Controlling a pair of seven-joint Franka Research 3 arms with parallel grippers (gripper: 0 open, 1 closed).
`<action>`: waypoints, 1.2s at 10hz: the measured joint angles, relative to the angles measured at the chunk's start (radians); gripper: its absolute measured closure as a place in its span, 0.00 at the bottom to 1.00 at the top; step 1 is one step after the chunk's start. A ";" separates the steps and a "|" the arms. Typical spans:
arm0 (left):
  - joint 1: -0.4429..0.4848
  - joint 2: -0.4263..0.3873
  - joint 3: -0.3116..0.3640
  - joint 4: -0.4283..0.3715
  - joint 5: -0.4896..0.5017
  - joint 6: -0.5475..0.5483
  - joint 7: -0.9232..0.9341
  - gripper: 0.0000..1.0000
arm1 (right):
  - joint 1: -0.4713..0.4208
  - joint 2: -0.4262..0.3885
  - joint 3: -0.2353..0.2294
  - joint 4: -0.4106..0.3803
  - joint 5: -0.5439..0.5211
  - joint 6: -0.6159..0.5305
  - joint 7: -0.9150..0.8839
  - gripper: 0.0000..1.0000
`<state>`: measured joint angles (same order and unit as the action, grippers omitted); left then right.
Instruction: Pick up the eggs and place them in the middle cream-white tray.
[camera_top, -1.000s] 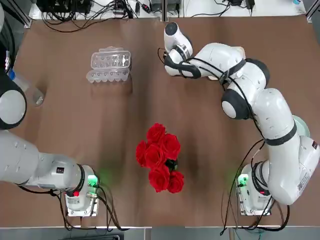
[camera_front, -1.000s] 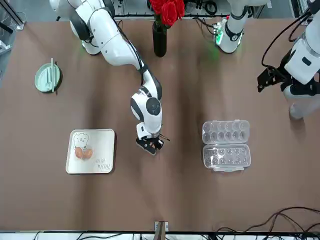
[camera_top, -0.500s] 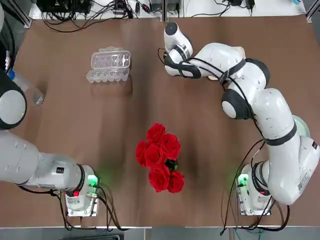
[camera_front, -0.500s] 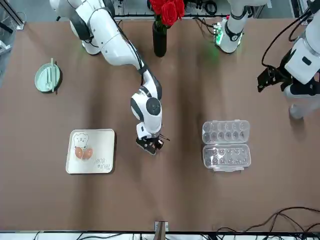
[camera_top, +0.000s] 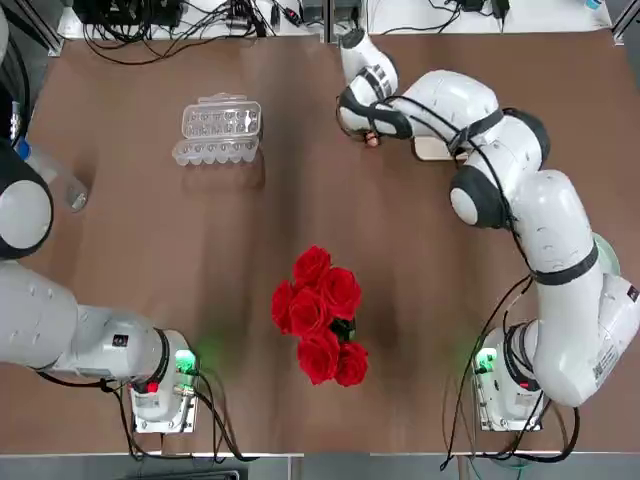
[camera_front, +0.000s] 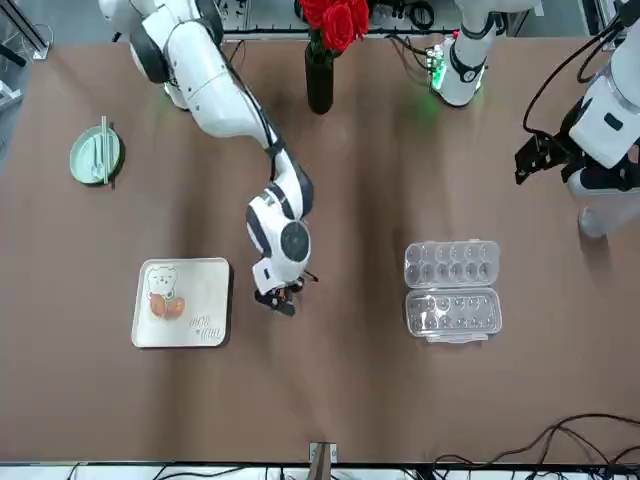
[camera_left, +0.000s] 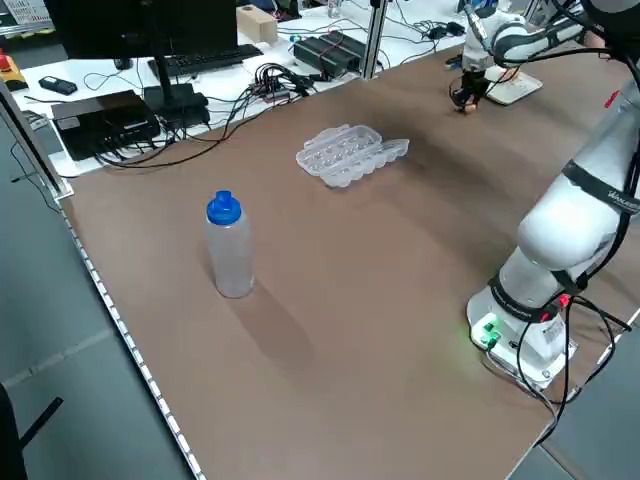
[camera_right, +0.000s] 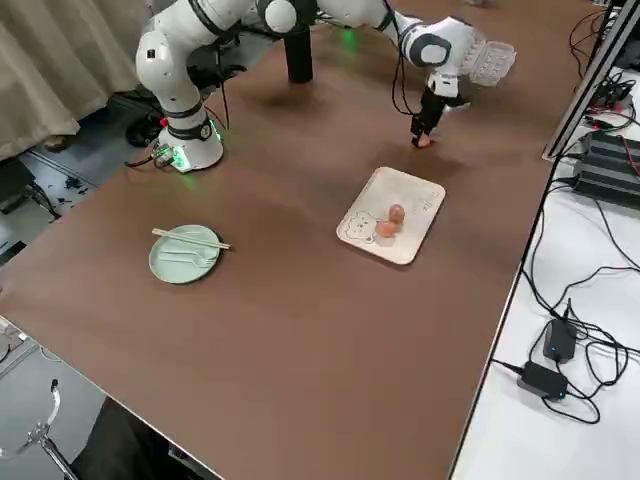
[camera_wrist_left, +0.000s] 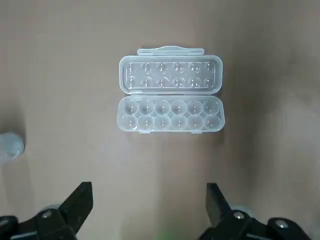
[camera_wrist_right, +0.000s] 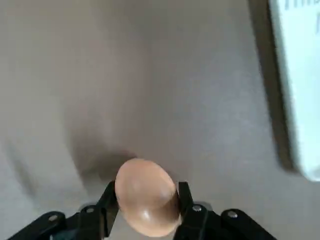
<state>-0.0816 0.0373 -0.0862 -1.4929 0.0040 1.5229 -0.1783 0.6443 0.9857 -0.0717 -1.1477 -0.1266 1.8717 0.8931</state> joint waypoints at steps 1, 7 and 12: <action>0.000 0.000 0.000 0.000 0.000 0.000 0.000 0.00 | -0.027 -0.006 0.001 0.000 0.003 -0.060 -0.083 0.47; 0.000 0.000 0.000 0.000 0.000 0.000 0.000 0.00 | -0.217 -0.079 -0.001 0.003 0.004 -0.221 -0.460 0.47; 0.000 0.000 0.000 0.000 0.000 0.000 0.000 0.00 | -0.313 -0.075 0.002 -0.077 -0.003 -0.079 -0.586 0.47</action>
<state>-0.0816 0.0372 -0.0862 -1.4925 0.0040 1.5229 -0.1783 0.3313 0.9107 -0.0700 -1.2242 -0.1296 1.7928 0.3075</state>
